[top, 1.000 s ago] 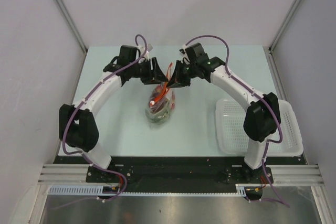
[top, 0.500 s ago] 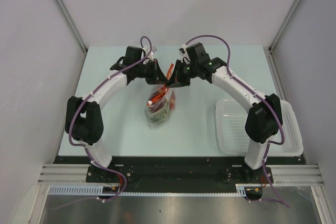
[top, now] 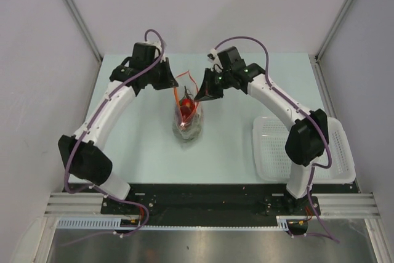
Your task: Open the zip-top bag and remove the fake food
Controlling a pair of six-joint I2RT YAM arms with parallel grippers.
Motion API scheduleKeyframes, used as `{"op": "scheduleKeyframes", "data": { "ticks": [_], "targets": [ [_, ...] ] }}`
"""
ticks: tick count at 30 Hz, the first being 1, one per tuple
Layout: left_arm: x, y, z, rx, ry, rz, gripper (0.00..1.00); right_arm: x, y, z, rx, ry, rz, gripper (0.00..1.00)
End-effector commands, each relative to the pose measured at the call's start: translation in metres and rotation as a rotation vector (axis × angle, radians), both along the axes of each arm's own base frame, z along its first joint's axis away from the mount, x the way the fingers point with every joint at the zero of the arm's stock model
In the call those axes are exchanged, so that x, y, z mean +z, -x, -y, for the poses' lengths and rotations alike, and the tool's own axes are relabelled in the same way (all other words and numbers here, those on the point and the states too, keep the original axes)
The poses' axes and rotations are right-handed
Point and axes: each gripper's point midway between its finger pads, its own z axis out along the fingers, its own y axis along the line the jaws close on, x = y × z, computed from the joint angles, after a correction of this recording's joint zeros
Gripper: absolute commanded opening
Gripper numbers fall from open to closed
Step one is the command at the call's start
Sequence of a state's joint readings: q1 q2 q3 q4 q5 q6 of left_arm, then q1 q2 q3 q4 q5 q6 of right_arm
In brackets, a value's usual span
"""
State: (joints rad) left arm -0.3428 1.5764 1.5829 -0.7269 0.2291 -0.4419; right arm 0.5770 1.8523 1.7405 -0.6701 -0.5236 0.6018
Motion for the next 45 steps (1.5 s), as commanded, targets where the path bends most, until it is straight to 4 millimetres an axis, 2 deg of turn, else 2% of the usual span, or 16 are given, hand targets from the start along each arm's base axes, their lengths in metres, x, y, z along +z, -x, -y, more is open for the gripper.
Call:
{"op": "scheduleKeyframes", "data": {
  "ticks": [1,4,7,10,11,14,16,20,27,30,31,33,34,35,40,45],
  "targets": [
    [0.042,0.005,-0.047,0.145,-0.133,0.111,0.0,0.041,0.012,-0.042,0.147,-0.095,0.094,0.0],
    [0.056,0.011,-0.054,0.162,-0.139,0.129,0.0,0.058,0.022,-0.058,0.192,-0.154,0.101,0.0],
    [0.065,0.016,-0.056,0.166,-0.138,0.128,0.0,0.057,0.023,-0.054,0.186,-0.153,0.088,0.0],
    [0.055,0.021,-0.058,0.146,-0.178,0.089,0.0,0.04,0.02,-0.037,0.153,-0.138,0.053,0.0],
    [0.049,0.019,-0.066,0.166,-0.221,0.083,0.0,0.027,0.022,-0.027,0.139,-0.131,0.015,0.0],
    [0.02,0.021,-0.069,0.115,-0.293,0.023,0.0,0.013,0.028,-0.023,0.144,-0.119,-0.001,0.0],
    [0.007,0.025,-0.061,0.055,-0.281,-0.014,0.0,0.008,0.032,-0.023,0.152,-0.109,-0.009,0.0],
    [0.008,0.023,-0.047,0.009,-0.224,-0.015,0.0,0.005,0.033,-0.024,0.158,-0.096,0.004,0.0],
    [0.02,0.022,-0.056,0.019,-0.274,0.008,0.01,0.001,0.027,-0.01,0.141,-0.054,0.015,0.0],
    [0.022,0.025,-0.053,0.015,-0.244,0.012,0.2,0.003,0.027,-0.009,0.146,-0.048,0.031,0.0],
    [0.024,0.026,-0.05,0.012,-0.229,0.015,0.33,0.005,0.027,-0.009,0.145,-0.052,0.035,0.0],
    [0.029,0.028,-0.05,0.027,-0.214,0.023,0.49,0.004,0.028,-0.008,0.144,-0.05,0.031,0.0],
    [0.03,0.029,-0.05,0.027,-0.212,0.025,0.7,0.003,0.029,-0.008,0.147,-0.051,0.022,0.0],
    [0.031,0.03,-0.05,0.026,-0.207,0.029,0.76,0.002,0.03,-0.009,0.151,-0.052,0.023,0.0],
    [0.029,0.04,-0.046,-0.008,-0.215,0.027,0.82,0.003,0.028,-0.01,0.148,-0.064,0.018,0.0],
    [0.02,0.047,-0.025,-0.04,-0.196,0.002,0.87,0.014,0.03,-0.013,0.145,-0.087,0.025,0.0]
  ]
}}
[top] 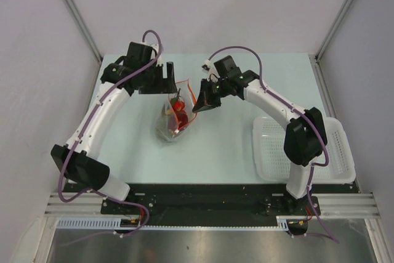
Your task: Open the zip-top bag and remove the fake food
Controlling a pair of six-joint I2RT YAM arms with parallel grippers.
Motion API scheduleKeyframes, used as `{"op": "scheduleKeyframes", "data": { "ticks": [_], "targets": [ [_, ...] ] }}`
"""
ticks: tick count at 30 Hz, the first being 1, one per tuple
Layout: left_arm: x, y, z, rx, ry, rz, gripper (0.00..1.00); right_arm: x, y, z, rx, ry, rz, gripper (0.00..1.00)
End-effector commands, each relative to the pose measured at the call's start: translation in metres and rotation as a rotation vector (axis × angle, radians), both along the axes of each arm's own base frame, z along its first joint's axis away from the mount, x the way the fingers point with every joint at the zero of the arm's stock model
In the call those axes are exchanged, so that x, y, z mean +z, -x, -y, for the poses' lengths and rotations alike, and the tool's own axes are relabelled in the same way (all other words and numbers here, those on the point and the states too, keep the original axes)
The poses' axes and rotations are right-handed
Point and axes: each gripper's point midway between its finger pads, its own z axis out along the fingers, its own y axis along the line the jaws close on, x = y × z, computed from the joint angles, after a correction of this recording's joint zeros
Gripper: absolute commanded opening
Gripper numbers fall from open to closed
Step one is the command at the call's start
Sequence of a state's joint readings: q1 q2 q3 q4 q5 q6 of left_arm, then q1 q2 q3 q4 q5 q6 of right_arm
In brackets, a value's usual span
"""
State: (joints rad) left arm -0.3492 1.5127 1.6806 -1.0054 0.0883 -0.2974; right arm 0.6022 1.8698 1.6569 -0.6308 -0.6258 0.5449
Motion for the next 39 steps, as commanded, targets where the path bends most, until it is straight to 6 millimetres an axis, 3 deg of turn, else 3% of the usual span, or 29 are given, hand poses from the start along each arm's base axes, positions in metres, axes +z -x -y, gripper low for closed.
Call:
{"op": "scheduleKeyframes", "data": {
  "ticks": [1,2,4,11,14,15,21,24,27,31,36,39],
  "targets": [
    [-0.001,0.011,0.021,-0.038,0.013,-0.004,0.87,0.045,0.002,-0.002,0.008,-0.082,0.07,0.0],
    [-0.005,0.015,0.03,-0.052,0.009,-0.012,0.87,0.045,0.003,-0.003,0.009,-0.08,0.068,0.0],
    [-0.021,0.02,0.026,-0.027,-0.037,-0.049,0.85,0.051,0.002,-0.004,0.009,-0.085,0.082,0.0],
    [-0.033,0.031,-0.009,0.045,-0.167,-0.022,0.77,0.045,0.001,0.004,0.009,-0.036,0.107,0.0],
    [-0.043,0.029,-0.012,0.039,-0.18,-0.052,0.56,0.04,-0.001,0.007,0.008,-0.015,0.114,0.0],
    [-0.046,0.028,-0.012,0.041,-0.183,-0.056,0.45,0.04,-0.002,0.01,0.009,-0.005,0.126,0.0],
    [-0.03,0.021,-0.009,0.025,-0.144,-0.019,0.08,0.024,-0.01,0.032,-0.014,0.096,0.15,0.0],
    [-0.03,0.028,0.007,-0.046,-0.083,-0.05,0.0,0.021,-0.019,0.045,-0.03,0.147,0.173,0.0],
    [-0.026,0.033,0.029,-0.1,0.038,-0.063,0.0,0.025,-0.025,0.051,-0.037,0.185,0.19,0.01],
    [-0.019,0.038,0.054,-0.096,0.187,-0.072,0.0,0.032,-0.023,0.051,-0.051,0.194,0.191,0.32],
    [-0.025,0.035,0.061,-0.084,0.228,-0.065,0.0,0.044,-0.025,0.063,-0.101,0.296,0.239,0.5],
    [-0.029,0.035,0.065,-0.091,0.238,-0.08,0.0,0.069,-0.024,0.063,-0.112,0.331,0.329,0.54]
  ]
}}
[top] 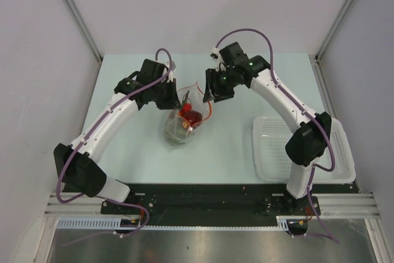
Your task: Open the zip-top bag and remove the fake food
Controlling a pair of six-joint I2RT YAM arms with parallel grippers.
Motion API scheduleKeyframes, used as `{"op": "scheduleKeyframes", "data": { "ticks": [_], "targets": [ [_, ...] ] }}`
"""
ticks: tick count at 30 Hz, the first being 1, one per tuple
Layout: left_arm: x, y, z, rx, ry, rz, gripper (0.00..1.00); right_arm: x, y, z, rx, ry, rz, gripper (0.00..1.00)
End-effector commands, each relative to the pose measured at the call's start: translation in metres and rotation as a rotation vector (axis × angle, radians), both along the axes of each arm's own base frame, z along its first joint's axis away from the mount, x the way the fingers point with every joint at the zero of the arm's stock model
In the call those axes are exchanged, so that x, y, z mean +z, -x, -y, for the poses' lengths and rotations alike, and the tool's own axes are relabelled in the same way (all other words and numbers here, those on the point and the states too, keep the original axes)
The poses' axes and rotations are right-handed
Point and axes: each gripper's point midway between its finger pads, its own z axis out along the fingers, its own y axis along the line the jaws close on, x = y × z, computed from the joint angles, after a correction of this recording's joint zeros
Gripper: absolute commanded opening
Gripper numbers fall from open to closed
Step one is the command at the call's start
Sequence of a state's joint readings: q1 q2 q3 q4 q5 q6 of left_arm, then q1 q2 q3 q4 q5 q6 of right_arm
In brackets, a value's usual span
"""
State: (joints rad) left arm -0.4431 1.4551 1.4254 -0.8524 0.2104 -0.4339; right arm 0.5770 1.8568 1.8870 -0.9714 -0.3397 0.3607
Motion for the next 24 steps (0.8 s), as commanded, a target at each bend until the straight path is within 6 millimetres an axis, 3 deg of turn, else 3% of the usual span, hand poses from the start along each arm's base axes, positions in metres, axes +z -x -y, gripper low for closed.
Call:
{"op": "scheduleKeyframes", "data": {
  "ticks": [1,5,7,10,11,17,21,24],
  "targets": [
    [0.02,-0.003,0.016,-0.009,0.101,0.044,0.0,0.055,-0.001,0.004,-0.016,0.053,0.184,0.54],
    [0.019,-0.003,0.014,-0.004,0.096,0.046,0.0,0.062,0.008,-0.018,0.017,0.043,0.209,0.49],
    [0.02,-0.003,0.014,-0.005,0.092,0.047,0.0,0.056,0.014,-0.031,0.058,0.024,0.196,0.42],
    [0.023,-0.004,0.015,-0.01,0.097,0.056,0.0,0.031,0.023,-0.05,0.104,-0.019,0.112,0.38],
    [0.024,-0.004,0.015,-0.011,0.1,0.056,0.0,0.013,0.027,-0.051,0.111,-0.005,0.073,0.38],
    [0.023,-0.007,0.02,-0.016,0.119,0.057,0.0,-0.021,0.029,-0.055,0.142,0.005,0.045,0.49],
    [0.022,-0.01,0.025,-0.022,0.138,0.05,0.0,-0.029,0.028,-0.056,0.148,-0.001,0.051,0.67],
    [0.024,-0.012,0.029,-0.029,0.152,0.051,0.0,-0.041,0.03,-0.056,0.152,0.01,0.033,0.73]
  ]
}}
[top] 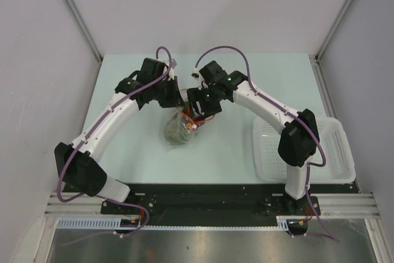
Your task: Open the zip-top bag and remove the fake food
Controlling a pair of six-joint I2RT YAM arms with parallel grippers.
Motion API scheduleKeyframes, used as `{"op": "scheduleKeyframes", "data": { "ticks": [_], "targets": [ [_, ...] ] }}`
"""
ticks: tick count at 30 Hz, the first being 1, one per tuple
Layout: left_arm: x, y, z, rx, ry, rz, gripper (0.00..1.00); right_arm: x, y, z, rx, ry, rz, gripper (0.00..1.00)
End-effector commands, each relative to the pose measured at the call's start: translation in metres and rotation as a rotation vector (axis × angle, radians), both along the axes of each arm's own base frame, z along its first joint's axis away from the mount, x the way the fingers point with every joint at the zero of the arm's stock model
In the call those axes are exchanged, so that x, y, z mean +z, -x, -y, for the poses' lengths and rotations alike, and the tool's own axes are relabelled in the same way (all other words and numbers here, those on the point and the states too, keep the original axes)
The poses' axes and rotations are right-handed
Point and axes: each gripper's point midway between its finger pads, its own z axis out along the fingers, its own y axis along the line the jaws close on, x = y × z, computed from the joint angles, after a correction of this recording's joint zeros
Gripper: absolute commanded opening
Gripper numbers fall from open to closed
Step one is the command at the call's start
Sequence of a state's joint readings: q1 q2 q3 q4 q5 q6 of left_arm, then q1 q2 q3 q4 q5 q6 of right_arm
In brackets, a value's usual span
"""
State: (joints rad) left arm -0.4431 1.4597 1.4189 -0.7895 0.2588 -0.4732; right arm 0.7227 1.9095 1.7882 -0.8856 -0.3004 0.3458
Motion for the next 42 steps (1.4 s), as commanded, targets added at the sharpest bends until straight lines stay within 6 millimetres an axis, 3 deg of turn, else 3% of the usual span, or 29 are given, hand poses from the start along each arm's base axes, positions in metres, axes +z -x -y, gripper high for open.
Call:
{"op": "scheduleKeyframes", "data": {
  "ticks": [1,10,20,24,27,30,31,34,38,42],
  "targets": [
    [0.019,-0.006,0.016,-0.025,0.081,0.042,0.0,0.003,-0.006,-0.01,0.018,-0.055,0.039,0.74],
    [0.018,-0.004,0.027,-0.049,0.1,0.033,0.0,-0.016,-0.012,-0.019,0.015,-0.068,0.028,0.94],
    [0.012,0.0,0.027,-0.05,0.095,0.023,0.0,-0.045,-0.012,-0.018,0.021,0.026,0.027,0.96],
    [0.011,0.001,0.027,-0.052,0.096,0.018,0.0,-0.047,-0.016,-0.019,0.018,0.037,0.041,0.95],
    [0.009,0.002,0.027,-0.05,0.093,0.016,0.0,-0.047,-0.017,-0.019,0.017,0.056,0.045,0.87],
    [0.005,0.002,0.025,-0.05,0.085,0.011,0.0,-0.03,-0.017,-0.023,0.016,0.022,0.065,0.7],
    [0.004,0.002,0.024,-0.045,0.083,0.008,0.0,-0.026,-0.017,-0.024,0.017,0.011,0.071,0.53],
    [0.002,0.004,0.024,-0.045,0.079,0.007,0.0,-0.011,-0.02,-0.025,0.004,-0.017,0.099,0.22],
    [-0.001,0.005,0.022,-0.045,0.07,0.003,0.0,0.011,-0.022,-0.025,-0.011,-0.041,0.135,0.08],
    [-0.005,0.007,0.019,-0.041,0.061,-0.004,0.0,0.037,-0.025,-0.023,-0.031,-0.071,0.178,0.03]
  ]
}}
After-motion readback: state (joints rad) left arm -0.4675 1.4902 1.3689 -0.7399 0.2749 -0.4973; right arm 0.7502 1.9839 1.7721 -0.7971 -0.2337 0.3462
